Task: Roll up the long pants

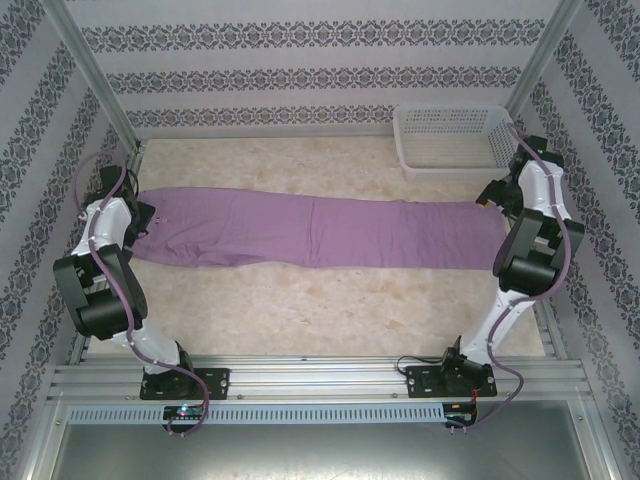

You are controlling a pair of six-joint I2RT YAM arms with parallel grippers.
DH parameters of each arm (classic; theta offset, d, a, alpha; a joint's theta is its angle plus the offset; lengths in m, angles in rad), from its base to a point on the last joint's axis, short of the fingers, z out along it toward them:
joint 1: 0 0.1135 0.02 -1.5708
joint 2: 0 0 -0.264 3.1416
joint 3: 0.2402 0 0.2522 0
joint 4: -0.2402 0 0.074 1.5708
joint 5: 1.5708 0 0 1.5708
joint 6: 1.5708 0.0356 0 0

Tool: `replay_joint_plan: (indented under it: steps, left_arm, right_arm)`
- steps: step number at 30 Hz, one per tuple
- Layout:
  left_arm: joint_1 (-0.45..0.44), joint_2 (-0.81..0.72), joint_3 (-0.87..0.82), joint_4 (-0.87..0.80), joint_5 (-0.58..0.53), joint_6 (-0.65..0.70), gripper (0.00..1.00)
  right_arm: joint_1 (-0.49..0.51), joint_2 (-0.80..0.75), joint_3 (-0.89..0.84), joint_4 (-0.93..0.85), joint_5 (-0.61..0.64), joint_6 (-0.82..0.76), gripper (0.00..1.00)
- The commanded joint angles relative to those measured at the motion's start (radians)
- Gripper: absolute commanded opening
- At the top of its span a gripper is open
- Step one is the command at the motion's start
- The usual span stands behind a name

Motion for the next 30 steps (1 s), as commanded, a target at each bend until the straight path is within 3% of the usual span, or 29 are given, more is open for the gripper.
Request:
replay_joint_plan:
  steps: [1, 9, 15, 18, 21, 25, 26, 30]
  left_arm:
    - [-0.001, 0.018, 0.03, -0.006, 0.022, 0.011, 1.0]
    - [-0.002, 0.005, 0.074, -0.034, 0.012, -0.001, 1.0]
    - [-0.002, -0.008, 0.053, -0.025, 0.009, -0.028, 1.0]
    - [-0.002, -0.015, 0.036, -0.014, 0.005, -0.028, 1.0]
    - [-0.003, -0.011, 0.036, -0.022, 0.005, -0.022, 1.0]
    - [-0.002, -0.018, 0.025, -0.017, -0.005, -0.023, 1.0]
    - [-0.002, -0.019, 0.022, -0.014, -0.002, -0.024, 1.0]
    - [-0.003, -0.013, 0.023, -0.01, 0.013, -0.029, 1.0]
  right_arm:
    - [-0.015, 0.097, 0.026, -0.053, -0.006, -0.009, 0.92]
    - [-0.034, 0.196, 0.055, -0.04, -0.017, -0.022, 0.91]
    - [-0.031, 0.234, 0.059, -0.061, 0.113, -0.03, 0.92]
    - [-0.041, 0.271, 0.031, -0.045, 0.108, -0.039, 0.88]
    - [-0.048, 0.289, -0.04, 0.006, 0.08, -0.049, 0.59]
    - [-0.059, 0.275, -0.074, 0.03, 0.051, -0.067, 0.04]
    - [-0.063, 0.278, -0.07, 0.018, 0.048, -0.071, 0.0]
    - [-0.068, 0.236, -0.11, 0.035, 0.048, -0.065, 0.0]
